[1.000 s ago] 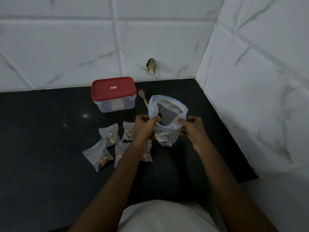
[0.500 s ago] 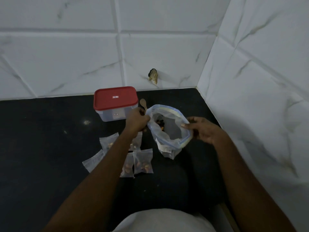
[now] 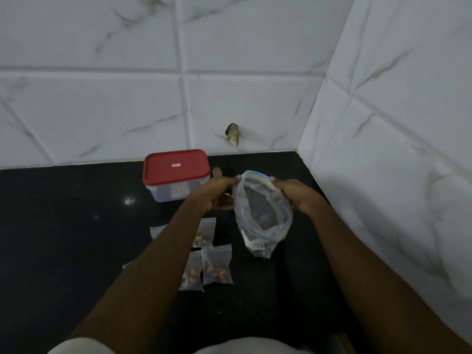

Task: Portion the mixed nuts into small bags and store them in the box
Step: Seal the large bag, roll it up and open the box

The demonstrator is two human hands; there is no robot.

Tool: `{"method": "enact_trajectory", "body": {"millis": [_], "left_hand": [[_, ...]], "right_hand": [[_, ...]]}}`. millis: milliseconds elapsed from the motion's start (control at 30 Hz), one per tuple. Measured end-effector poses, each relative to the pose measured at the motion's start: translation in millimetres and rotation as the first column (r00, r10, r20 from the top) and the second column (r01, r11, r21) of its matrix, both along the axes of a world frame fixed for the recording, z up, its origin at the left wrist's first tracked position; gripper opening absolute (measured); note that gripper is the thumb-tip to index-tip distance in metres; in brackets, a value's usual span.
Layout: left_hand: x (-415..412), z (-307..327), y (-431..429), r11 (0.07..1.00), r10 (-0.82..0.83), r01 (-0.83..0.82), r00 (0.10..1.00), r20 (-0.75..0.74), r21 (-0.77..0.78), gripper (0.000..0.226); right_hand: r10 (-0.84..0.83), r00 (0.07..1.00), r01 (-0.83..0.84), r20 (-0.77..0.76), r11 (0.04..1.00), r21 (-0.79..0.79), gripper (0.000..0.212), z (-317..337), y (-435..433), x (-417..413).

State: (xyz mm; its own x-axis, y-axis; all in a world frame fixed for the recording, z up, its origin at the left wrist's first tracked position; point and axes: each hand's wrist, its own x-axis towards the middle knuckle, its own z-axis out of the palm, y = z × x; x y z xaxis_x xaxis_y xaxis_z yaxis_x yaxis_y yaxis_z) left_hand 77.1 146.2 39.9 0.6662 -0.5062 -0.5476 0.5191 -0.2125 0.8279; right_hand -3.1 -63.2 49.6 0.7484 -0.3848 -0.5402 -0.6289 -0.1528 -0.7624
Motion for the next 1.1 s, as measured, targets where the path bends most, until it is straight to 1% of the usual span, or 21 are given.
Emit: {"method": "enact_trajectory", "body": {"millis": [67, 133, 267, 333, 467, 500, 533, 600, 633, 667, 700, 733, 767, 800, 833, 867, 900, 933, 1000, 1067, 1100], "left_hand": [[2.9, 1.3, 2.8, 0.999, 0.017, -0.016, 0.999, 0.038, -0.029, 0.053], [3.8, 3.2, 5.9, 1.0, 0.0, 0.0, 0.991, 0.134, -0.003, 0.048], [6.0, 6.7, 9.4, 0.995, -0.087, 0.069, 0.944, 0.317, 0.067, 0.018], [3.9, 12.0, 8.7, 0.989, -0.135, 0.1, 0.911, 0.389, 0.109, 0.008], [2.6, 20.1, 12.3, 0.972, -0.229, 0.184, 0.875, 0.426, 0.146, 0.016], [2.2, 21.1, 13.6, 0.963, -0.261, 0.198, 0.846, 0.464, 0.18, 0.017], [2.3, 20.9, 13.8, 0.953, -0.29, 0.188, 0.797, 0.53, 0.238, 0.016], [0.6, 20.0, 9.4, 0.921, -0.351, 0.096, 0.622, 0.7, 0.377, 0.017], [-1.5, 19.0, 4.6, 0.911, -0.366, 0.03, 0.523, 0.77, 0.412, 0.017], [-4.0, 17.7, -0.2, 0.91, -0.359, -0.03, 0.444, 0.821, 0.414, 0.018], [-7.2, 16.5, -4.3, 0.917, -0.332, -0.075, 0.401, 0.854, 0.392, 0.02], [-9.8, 15.5, -7.0, 0.929, -0.283, -0.113, 0.392, 0.875, 0.351, 0.023], [-12.3, 14.7, -7.9, 0.943, -0.218, -0.144, 0.412, 0.885, 0.299, 0.027], [-15.2, 13.5, -6.3, 0.956, -0.138, -0.166, 0.466, 0.874, 0.24, 0.031], [-18.1, 11.4, -2.8, 0.969, -0.045, -0.176, 0.562, 0.826, 0.172, 0.035], [-21.8, 9.7, 2.4, 0.98, 0.047, -0.17, 0.695, 0.717, 0.1, 0.036], [-24.7, 6.6, 9.0, 0.988, 0.105, -0.151, 0.825, 0.555, 0.038, 0.036], [-27.5, 3.1, 16.1, 0.993, 0.103, -0.118, 0.909, 0.404, 0.012, 0.034], [-32.9, -5.1, 29.3, 0.997, -0.051, 0.034, 0.961, 0.273, 0.065, 0.035], [-39.0, -10.0, 35.4, 0.984, -0.172, 0.159, 0.961, 0.215, 0.076, 0.033], [-42.5, -9.5, 35.4, 0.982, -0.186, 0.179, 0.965, 0.186, 0.056, 0.032]], "right_hand": [[0.021, 1.0, -0.023, 0.018, 0.996, 0.085, 0.044, 4.8, -2.3, -4.5], [0.051, 0.998, -0.054, 0.028, 0.992, 0.114, 0.045, 5.2, -9.1, -7.8], [0.094, 0.995, -0.094, 0.022, 0.995, 0.021, 0.071, 4.2, -18.5, -9.6], [0.1, 0.995, -0.1, 0.029, 0.995, 0.006, 0.073, 2.8, -22.1, -8.3], [0.226, 0.972, -0.225, 0.066, 0.974, -0.021, 0.063, 7.4, -25.7, -17.3], [0.257, 0.96, -0.248, 0.114, 0.965, -0.084, 0.057, 6.7, -26.6, -18.3], [0.287, 0.94, -0.251, 0.183, 0.948, -0.198, 0.047, 4.6, -26.9, -18.1], [0.345, 0.879, -0.166, 0.328, 0.868, -0.468, 0.028, -1.2, -23.9, -16.2], [0.376, 0.844, -0.101, 0.383, 0.812, -0.575, 0.025, -5.2, -20.2, -15.2], [0.401, 0.815, -0.042, 0.418, 0.76, -0.648, 0.024, -8.2, -15.1, -14.3], [0.406, 0.799, 0.008, 0.442, 0.729, -0.684, 0.023, -10.8, -10.3, -13.7], [0.389, 0.799, 0.043, 0.458, 0.723, -0.689, 0.023, -13.3, -8.0, -12.7], [0.357, 0.814, 0.053, 0.458, 0.74, -0.671, 0.023, -13.8, -6.7, -12.5], [0.319, 0.84, 0.036, 0.439, 0.774, -0.632, 0.024, -12.8, -6.7, -13.2], [0.284, 0.87, -0.002, 0.403, 0.819, -0.574, 0.026, -11.5, -8.1, -14.7], [0.257, 0.894, -0.045, 0.366, 0.866, -0.497, 0.028, -10.1, -10.1, -17.8], [0.228, 0.914, -0.078, 0.336, 0.911, -0.406, 0.029, -8.7, -12.6, -22.5], [0.196, 0.93, -0.096, 0.312, 0.947, -0.307, 0.031, -7.2, -15.3, -29.1], [0.182, 0.954, -0.148, 0.238, 0.977, -0.154, 0.034, -4.3, -20.4, -44.1], [0.257, 0.952, -0.241, 0.165, 0.964, -0.11, 0.034, -3.1, -24.0, -56.8], [0.286, 0.946, -0.272, 0.152, 0.957, -0.104, 0.033, -3.4, -23.6, -61.0]]}}
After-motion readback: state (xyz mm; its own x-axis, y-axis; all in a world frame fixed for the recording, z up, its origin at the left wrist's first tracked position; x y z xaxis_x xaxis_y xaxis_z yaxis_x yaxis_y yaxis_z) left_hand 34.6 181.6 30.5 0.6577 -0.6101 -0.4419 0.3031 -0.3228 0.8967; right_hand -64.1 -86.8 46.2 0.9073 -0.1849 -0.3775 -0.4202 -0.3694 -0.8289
